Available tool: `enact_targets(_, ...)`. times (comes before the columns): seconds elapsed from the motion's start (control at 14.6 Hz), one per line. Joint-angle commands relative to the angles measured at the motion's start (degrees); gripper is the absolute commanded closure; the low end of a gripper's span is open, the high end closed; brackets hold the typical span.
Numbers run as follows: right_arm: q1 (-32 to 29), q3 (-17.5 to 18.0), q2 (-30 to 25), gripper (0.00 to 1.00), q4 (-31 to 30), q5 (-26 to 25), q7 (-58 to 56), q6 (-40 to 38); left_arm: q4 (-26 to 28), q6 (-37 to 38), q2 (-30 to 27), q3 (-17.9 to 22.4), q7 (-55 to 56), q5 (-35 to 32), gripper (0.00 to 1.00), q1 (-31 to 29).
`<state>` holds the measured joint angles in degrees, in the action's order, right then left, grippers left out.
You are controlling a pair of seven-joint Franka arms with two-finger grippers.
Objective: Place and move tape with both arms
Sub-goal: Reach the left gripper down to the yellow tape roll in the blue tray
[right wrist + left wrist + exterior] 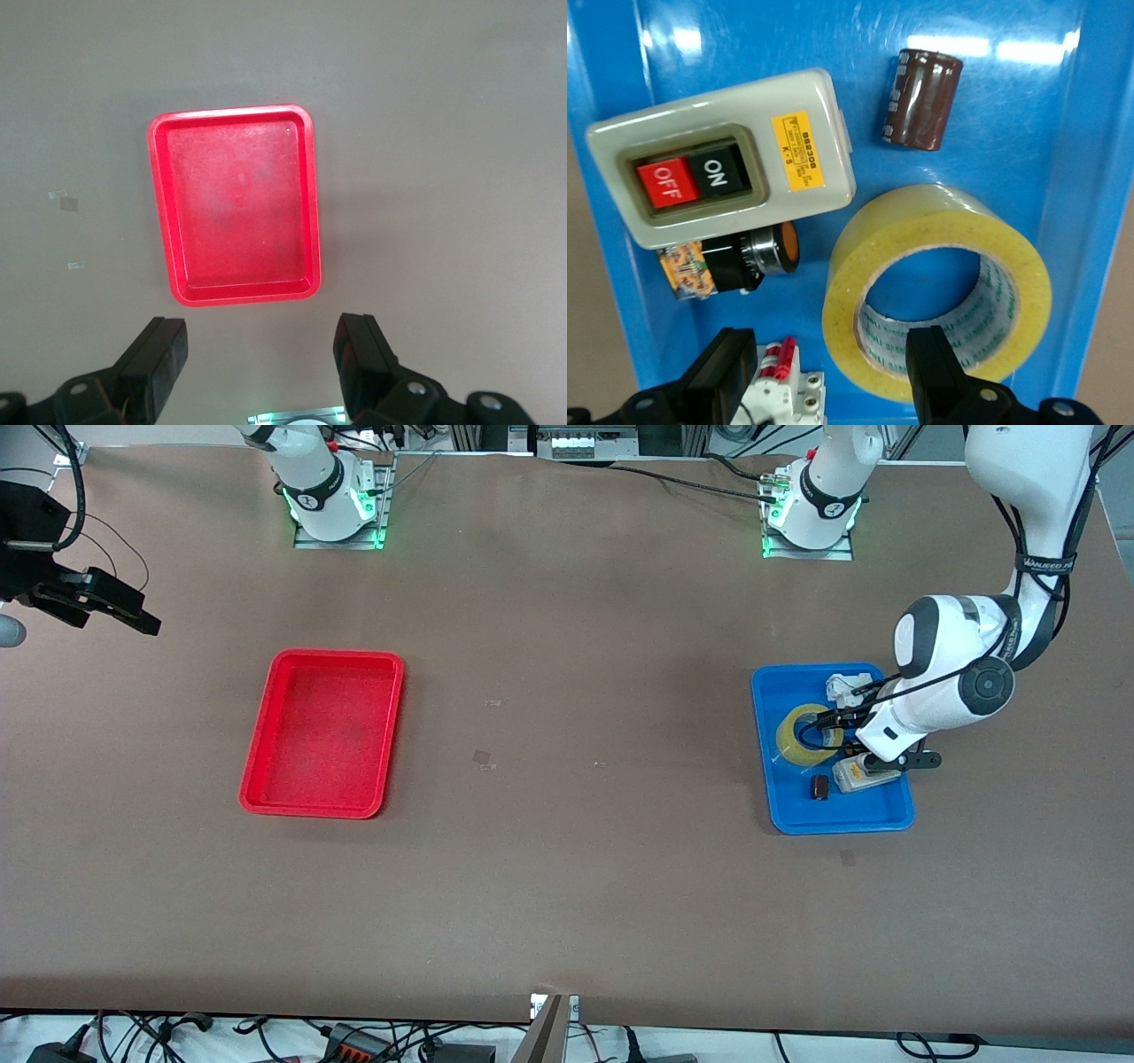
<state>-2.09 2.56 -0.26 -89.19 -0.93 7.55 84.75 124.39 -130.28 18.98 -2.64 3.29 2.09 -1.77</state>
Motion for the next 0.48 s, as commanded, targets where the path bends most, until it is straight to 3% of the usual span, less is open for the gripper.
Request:
enact_targets(0.0, -0.6, 0.6, 0.2, 0.01, 0.6, 0.8, -1.0, -0.5, -0.3, -0.9, 2.1, -0.2, 0.5, -0.5, 0.00, 0.1)
enact_targets(0.41, -0.6, 0.6, 0.3, 0.01, 0.6, 0.8, -1.0, -0.5, -0.3, -2.1, 3.9, -0.3, 0.5, -0.5, 0.00, 0.2)
